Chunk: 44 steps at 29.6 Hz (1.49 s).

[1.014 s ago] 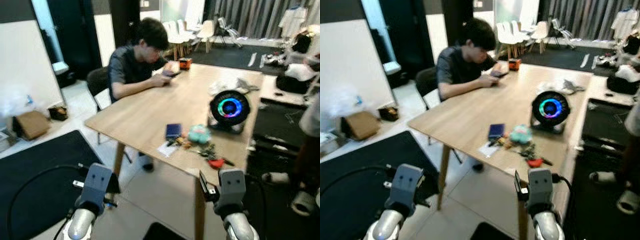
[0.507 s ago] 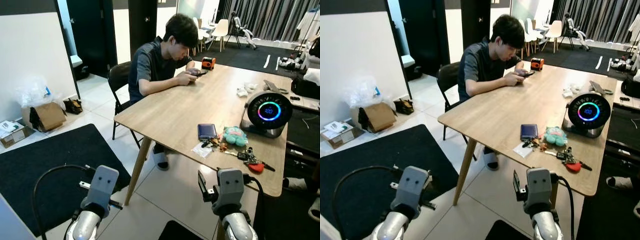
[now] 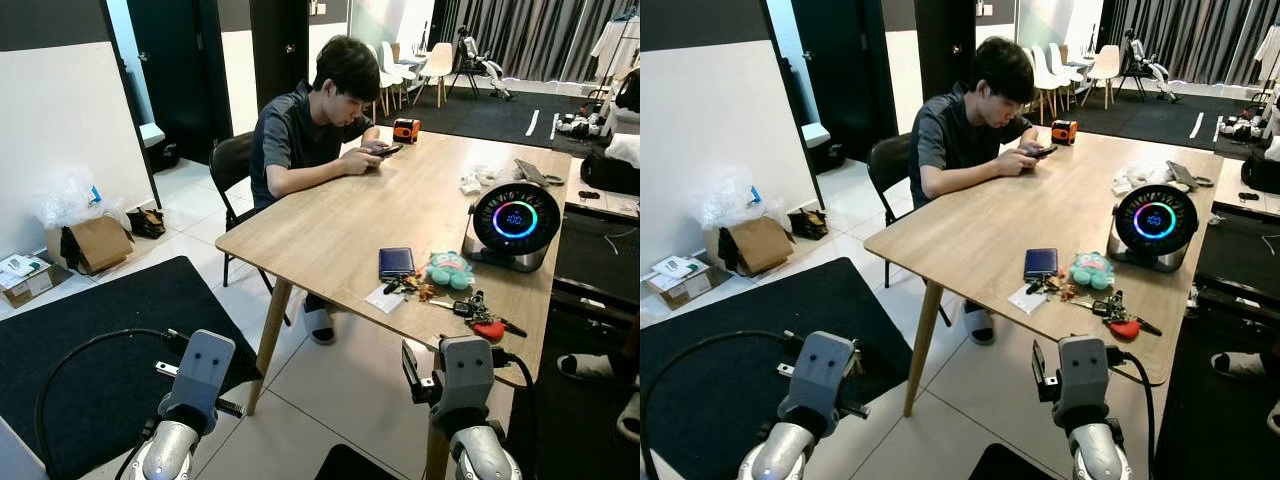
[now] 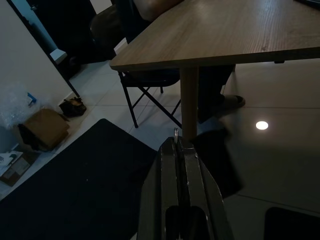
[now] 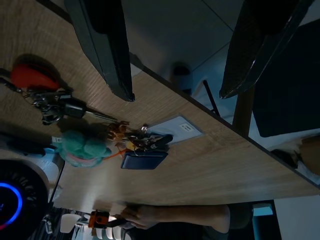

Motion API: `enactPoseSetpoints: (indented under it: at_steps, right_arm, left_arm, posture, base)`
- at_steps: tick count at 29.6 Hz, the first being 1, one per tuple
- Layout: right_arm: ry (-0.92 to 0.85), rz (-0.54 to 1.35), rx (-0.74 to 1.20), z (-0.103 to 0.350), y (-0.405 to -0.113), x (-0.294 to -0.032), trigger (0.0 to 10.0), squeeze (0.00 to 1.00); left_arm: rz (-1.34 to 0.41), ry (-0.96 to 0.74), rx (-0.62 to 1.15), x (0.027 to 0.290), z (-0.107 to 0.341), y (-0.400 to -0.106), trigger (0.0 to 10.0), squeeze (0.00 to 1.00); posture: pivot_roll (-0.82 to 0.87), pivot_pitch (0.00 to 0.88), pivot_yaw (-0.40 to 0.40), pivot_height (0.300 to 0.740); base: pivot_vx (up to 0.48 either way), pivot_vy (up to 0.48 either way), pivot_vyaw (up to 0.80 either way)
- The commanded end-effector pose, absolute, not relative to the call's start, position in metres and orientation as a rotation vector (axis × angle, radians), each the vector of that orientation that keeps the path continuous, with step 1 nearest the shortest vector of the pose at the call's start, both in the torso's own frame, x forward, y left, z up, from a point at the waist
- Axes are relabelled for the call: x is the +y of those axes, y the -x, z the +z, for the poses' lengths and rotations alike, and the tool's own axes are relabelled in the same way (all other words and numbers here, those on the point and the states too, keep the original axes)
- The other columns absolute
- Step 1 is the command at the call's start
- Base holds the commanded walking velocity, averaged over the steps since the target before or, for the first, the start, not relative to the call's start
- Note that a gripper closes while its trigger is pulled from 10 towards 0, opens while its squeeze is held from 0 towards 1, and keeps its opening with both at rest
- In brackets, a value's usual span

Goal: Hang keys on a hook

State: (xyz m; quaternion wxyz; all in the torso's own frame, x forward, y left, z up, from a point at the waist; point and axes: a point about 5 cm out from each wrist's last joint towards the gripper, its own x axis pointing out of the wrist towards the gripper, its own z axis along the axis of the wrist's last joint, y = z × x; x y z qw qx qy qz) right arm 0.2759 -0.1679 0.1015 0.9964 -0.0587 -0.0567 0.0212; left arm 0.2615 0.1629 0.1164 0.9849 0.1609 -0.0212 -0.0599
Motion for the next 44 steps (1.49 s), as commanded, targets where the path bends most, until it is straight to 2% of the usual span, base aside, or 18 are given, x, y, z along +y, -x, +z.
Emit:
enactPoseSetpoints:
  at_steps: [1, 15, 39, 44]
  right_arm:
    - [0.117, 0.034, -0.097, 0.0971, -0.2740, -0.1703, 10.0, 0.00]
    - [0.114, 0.031, -0.099, 0.0977, -0.2734, -0.1693, 10.0, 0.00]
    - [0.122, 0.049, -0.098, 0.0974, -0.2732, -0.1670, 10.0, 0.00]
    - [0.115, 0.064, -0.098, 0.0979, -0.2732, -0.1658, 10.0, 0.00]
  left_arm:
    - [-0.127, -0.345, -0.044, 0.1649, 0.1157, -0.2599, 10.0, 0.00]
    - [-0.123, -0.342, -0.041, 0.1655, 0.1156, -0.2599, 10.0, 0.00]
    - [-0.118, -0.323, -0.038, 0.1646, 0.1156, -0.2599, 10.0, 0.00]
    - [-0.115, -0.326, -0.035, 0.1651, 0.1148, -0.2596, 10.0, 0.00]
  posture:
    - [0.03, 0.052, 0.030, 0.740]
    - [0.03, 0.054, 0.032, 0.740]
    - [0.03, 0.058, 0.033, 0.740]
    - [0.03, 0.057, 0.032, 0.740]
  base:
    - [0.000, -0.461, 0.00]
    - [0.000, -0.439, 0.00]
    - [0.000, 0.000, 0.00]
    - [0.000, 0.000, 0.78]
